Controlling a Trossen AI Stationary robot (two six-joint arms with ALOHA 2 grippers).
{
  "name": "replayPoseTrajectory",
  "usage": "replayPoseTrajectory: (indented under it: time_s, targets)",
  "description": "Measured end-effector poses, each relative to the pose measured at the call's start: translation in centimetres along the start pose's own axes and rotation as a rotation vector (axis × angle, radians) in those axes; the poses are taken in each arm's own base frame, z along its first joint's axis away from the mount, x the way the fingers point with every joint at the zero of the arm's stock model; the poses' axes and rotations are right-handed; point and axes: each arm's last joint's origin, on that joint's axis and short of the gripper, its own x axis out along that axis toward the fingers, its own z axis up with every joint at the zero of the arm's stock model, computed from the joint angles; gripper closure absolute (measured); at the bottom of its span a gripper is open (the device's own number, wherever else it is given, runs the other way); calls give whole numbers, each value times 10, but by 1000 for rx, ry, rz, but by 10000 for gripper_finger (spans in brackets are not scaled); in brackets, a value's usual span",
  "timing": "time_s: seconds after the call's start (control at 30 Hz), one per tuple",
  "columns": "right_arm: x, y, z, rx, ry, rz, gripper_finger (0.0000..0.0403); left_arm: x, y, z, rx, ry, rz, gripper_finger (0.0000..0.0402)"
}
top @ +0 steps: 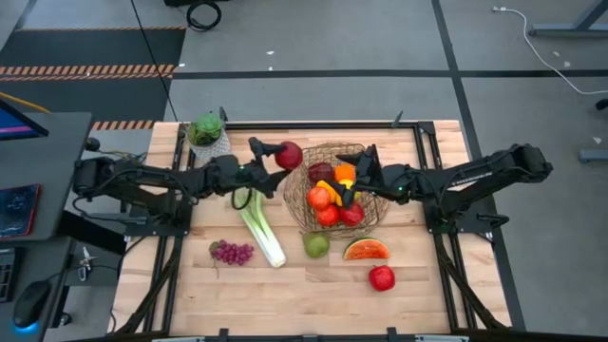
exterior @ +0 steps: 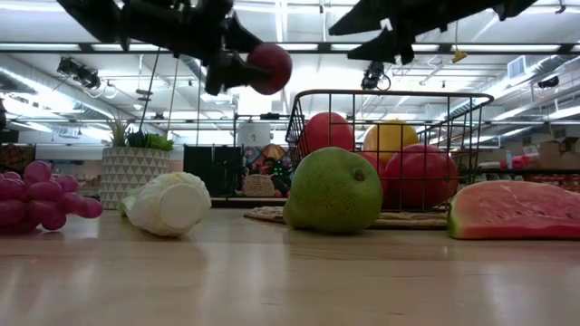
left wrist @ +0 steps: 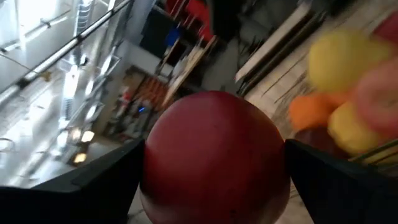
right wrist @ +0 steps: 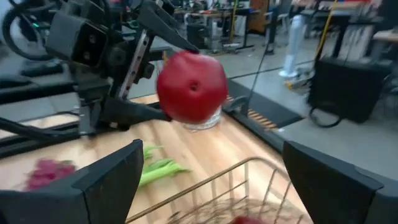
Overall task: Build produce basket
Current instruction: Put the red pomegranate into the brown wire basket
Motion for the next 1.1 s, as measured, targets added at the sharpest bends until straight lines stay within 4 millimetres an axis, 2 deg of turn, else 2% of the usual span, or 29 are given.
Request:
replayPoseTrajectory:
  time_s: [0.27,0.47,0.77,1.1]
  targets:
    - [21,10,14,-81,-11,-11,16,16,-9,5,260,34,-21,19]
    - [35,18,17,-162,-21,-9,4,13,-11,19,368,-28,15,19]
    - [48,30,20,-277,-23,-4,3,9,-12,27,435,-62,45,19]
    - [46,33,34,-237,-96,9,6,9,-11,27,438,-55,47,19]
